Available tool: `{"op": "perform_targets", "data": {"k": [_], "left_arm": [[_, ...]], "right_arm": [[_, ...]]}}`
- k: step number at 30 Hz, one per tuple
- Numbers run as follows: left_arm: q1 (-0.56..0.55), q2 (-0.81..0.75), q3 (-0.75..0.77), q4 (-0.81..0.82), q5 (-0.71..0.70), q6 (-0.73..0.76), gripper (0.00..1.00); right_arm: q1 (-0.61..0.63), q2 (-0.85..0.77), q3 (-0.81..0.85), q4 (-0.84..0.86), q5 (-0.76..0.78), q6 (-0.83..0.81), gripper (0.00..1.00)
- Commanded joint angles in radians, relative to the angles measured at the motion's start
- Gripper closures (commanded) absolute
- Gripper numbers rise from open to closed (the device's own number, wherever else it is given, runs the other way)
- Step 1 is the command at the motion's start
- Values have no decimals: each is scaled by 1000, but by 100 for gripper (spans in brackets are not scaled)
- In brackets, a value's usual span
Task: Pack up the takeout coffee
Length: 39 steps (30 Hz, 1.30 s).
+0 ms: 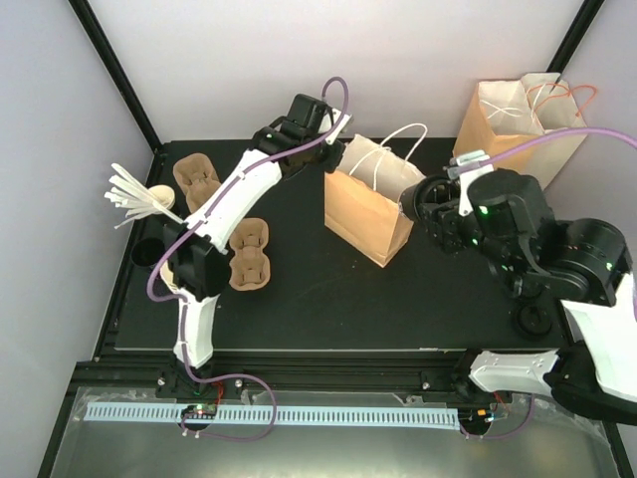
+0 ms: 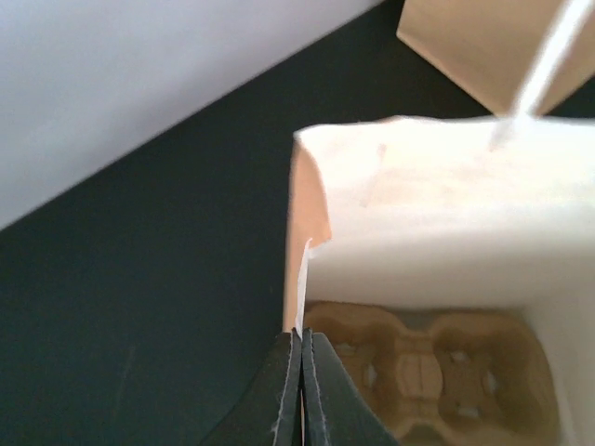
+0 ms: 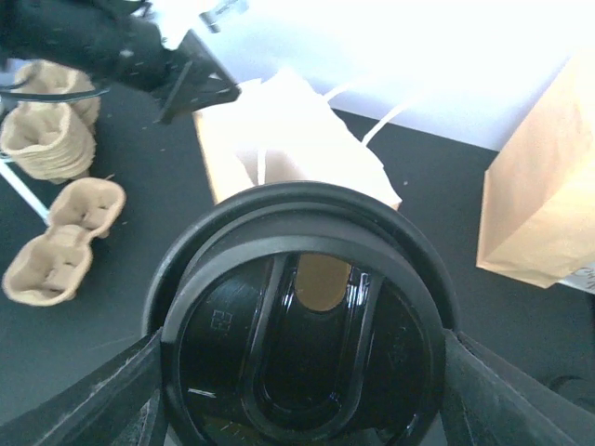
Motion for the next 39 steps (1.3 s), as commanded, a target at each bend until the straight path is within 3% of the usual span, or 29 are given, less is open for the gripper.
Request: {"op": "perform_targets", "data": {"k": [1,13,21,31,39], "left_arm": [[-4,-149,-102,-69,35,10,98],[-3,-422,-407,-211,62,-7,98],[-3,-684,-700,-84,72,-20,99],[-4,-805,-817,43,20,-8,98],[-4,-881,-911,182,59,8,98]], "right_arm": [[-2,60,40,25,113,-32,40],[-1,160,24,138,1,-107,42],[0,185,-25,196,-315,-175,44],[11,204,-116,213,-387,-171,44],[21,231,-177,247,-486,-206,44]]}}
